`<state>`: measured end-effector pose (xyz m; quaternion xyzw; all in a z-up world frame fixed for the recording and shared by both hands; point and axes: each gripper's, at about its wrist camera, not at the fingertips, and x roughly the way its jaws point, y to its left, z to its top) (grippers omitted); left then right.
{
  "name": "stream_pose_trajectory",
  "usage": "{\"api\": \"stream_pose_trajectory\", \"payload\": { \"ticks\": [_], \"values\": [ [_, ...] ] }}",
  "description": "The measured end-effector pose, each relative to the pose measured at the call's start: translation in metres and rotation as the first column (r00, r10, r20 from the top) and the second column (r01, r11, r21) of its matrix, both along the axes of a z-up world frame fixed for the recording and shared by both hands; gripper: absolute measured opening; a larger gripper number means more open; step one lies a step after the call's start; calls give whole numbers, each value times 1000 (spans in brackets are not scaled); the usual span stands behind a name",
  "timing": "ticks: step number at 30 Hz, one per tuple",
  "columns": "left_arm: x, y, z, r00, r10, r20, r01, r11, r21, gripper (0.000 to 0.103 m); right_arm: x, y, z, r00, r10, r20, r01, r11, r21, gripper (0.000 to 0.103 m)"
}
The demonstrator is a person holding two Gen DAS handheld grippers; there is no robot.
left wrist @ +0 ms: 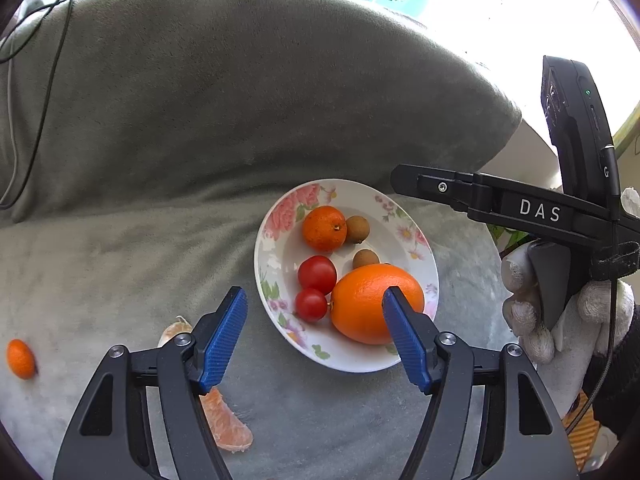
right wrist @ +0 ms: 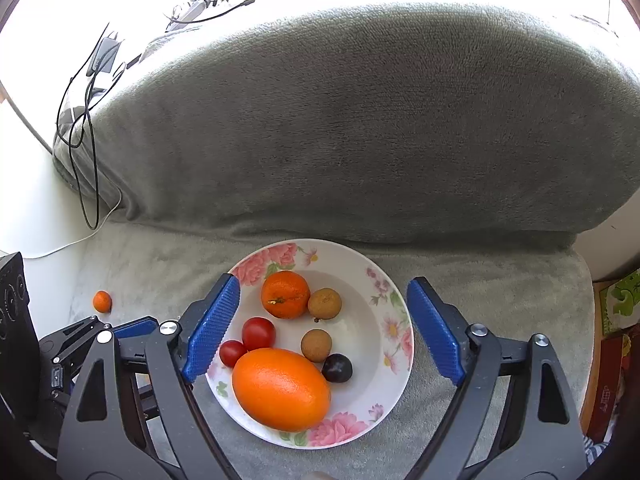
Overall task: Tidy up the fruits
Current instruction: 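Withdraw both tools from the bowl toward the peeled pomelo segment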
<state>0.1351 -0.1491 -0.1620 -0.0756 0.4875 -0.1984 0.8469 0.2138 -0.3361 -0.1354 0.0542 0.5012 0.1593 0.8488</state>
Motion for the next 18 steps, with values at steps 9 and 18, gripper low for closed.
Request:
{"api": "stream_pose_trajectory", "payload": {
  "ticks": [9, 18],
  "values": [
    [-10, 14, 8, 1000, 19, 10, -19, 1000, 14, 70, -12, 6, 10, 1000, -12, 22, 12, 1000, -2, 88],
    [-31, 58, 20, 995, 91, 27, -92, 996, 19, 70, -34, 23, 23, 1000, 4, 30, -4, 1000, 7, 88]
  ]
}}
